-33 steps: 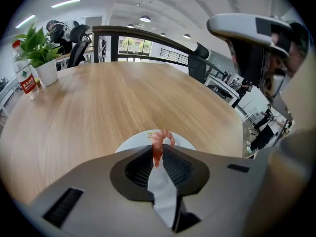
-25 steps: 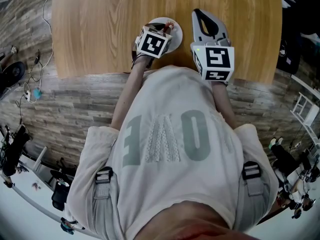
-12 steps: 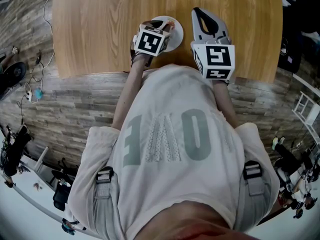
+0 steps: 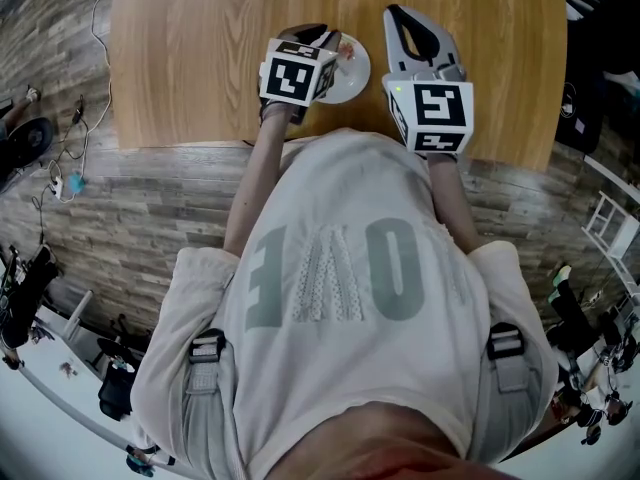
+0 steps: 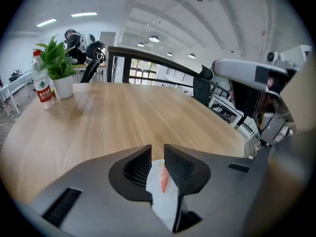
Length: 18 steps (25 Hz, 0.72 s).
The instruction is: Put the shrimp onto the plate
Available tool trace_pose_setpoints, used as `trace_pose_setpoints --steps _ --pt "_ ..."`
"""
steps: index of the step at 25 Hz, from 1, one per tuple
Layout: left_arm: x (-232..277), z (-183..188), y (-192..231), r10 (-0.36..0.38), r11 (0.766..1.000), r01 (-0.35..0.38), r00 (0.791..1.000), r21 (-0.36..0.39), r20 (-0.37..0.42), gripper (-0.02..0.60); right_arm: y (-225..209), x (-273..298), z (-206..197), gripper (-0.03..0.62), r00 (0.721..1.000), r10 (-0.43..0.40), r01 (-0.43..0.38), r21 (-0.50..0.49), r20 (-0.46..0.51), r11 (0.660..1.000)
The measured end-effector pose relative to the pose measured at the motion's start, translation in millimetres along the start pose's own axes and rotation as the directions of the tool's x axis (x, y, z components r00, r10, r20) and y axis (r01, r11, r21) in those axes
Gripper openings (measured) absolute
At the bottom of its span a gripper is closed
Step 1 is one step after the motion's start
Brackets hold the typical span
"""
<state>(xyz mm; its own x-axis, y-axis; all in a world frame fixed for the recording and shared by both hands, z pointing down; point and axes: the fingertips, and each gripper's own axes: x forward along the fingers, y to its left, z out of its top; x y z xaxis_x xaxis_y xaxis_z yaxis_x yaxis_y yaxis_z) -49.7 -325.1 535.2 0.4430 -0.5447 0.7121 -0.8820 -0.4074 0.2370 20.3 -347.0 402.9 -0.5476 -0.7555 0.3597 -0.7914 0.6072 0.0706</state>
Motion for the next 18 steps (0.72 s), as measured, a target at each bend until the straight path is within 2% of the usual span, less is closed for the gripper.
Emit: trace_pose_setpoints --steps 2,4,6,10,12,15,18 --pt "-16 27 2 0.024 1.0 -0.024 0.993 -0.001 0.119 0.083 0 0 12 0.021 0.999 0.002 -0.001 -0.009 0.041 1.0" --pt "-36 56 2 0.053 0.998 -0.057 0.966 0.007 0.251 0.063 -1 -2 25 0.021 0.997 0.006 -0.005 -0.016 0.083 1.0" --pt "-59 84 1 0.082 0.995 -0.098 0.925 0.026 0.371 0.055 0 -4 39 0.021 0.992 0.009 -0.008 -0.012 0.127 1.0" --pt "-107 129 0 0.107 0.985 -0.166 0.822 0.055 0.559 0.024 5 -6 63 0.021 0.976 0.032 -0.033 0.001 0.217 0.999" --pt "-133 147 -2 0.112 0.975 -0.209 0.757 0.075 0.644 0.014 10 -7 68 0.021 0.968 0.05 -0.047 -0.016 0.245 0.999" --pt "-176 171 -6 0.129 0.959 -0.275 0.634 0.066 0.762 0.011 14 -12 72 0.021 0.96 0.063 -0.052 -0.048 0.271 0.997" --pt "-211 184 -10 0.139 0.941 -0.336 0.514 0.05 0.847 0.011 14 -18 79 0.021 0.951 0.064 -0.055 -0.037 0.304 0.998"
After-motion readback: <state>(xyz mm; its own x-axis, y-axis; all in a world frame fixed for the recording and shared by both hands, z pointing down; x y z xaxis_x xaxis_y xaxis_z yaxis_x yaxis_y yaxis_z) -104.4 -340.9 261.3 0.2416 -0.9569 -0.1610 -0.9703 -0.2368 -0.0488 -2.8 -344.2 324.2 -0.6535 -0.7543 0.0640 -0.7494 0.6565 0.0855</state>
